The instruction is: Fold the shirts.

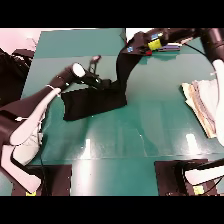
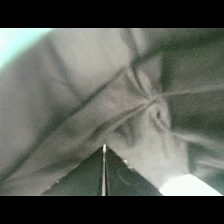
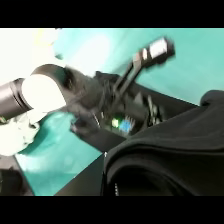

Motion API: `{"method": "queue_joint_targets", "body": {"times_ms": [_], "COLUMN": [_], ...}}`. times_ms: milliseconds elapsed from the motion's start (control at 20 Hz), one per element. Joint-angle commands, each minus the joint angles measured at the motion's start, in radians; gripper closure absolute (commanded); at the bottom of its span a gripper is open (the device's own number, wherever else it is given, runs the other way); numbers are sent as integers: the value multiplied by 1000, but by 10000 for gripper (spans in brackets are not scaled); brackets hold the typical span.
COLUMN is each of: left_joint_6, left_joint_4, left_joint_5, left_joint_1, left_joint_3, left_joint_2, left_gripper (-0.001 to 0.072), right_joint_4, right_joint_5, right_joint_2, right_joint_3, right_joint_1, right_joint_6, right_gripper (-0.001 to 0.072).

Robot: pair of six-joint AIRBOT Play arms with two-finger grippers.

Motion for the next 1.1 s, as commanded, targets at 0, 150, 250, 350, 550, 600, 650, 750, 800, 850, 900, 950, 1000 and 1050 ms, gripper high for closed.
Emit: {"method": "queue_joint_targets", "body": {"times_ms": [0, 150, 250, 350, 550, 600, 650, 750, 800, 850, 900, 950, 1000, 1050], "left_joint_6": [3, 3, 3, 3, 29, 30, 30, 37, 37, 37, 40, 52, 60, 61], "left_joint_4": [61, 154, 205, 219, 245, 251, 254, 262, 265, 267, 267, 267, 267, 267], "left_joint_5": [-21, -29, -31, -34, -77, -101, -121, -126, -114, -107, -105, -101, -101, -101], "left_joint_1": [128, 283, 371, 437, 478, 469, 452, 405, 373, 343, 318, 292, 273, 257], "left_joint_3": [6, 6, 6, 6, 6, 5, 5, 5, 5, 5, 5, 5, 5, 5], "left_joint_2": [152, 352, 467, 553, 627, 627, 623, 616, 611, 608, 605, 600, 595, 589], "left_gripper": [684, 683, 683, 683, 684, 684, 684, 683, 683, 683, 683, 683, 683, 683], "right_joint_4": [3, 3, 4, 3, -56, -90, -117, -159, -173, -182, -194, -190, -189, -182], "right_joint_5": [-11, -112, -256, -391, -392, -353, -327, -288, -261, -236, -204, -180, -164, -161], "right_joint_2": [-70, -147, -222, -288, -295, -275, -243, -173, -137, -108, -83, -68, -64, -68], "right_joint_3": [62, 63, 63, 63, 63, 55, 19, -87, -156, -221, -287, -348, -393, -436], "right_joint_1": [119, 271, 387, 476, 488, 458, 417, 318, 254, 190, 123, 55, -5, -55], "right_joint_6": [8, -13, -48, -84, -85, -85, -84, -76, -71, -60, -41, -35, -35, -35], "right_gripper": [695, 694, 678, 376, 368, 369, 369, 369, 369, 369, 369, 367, 316, 164]}}
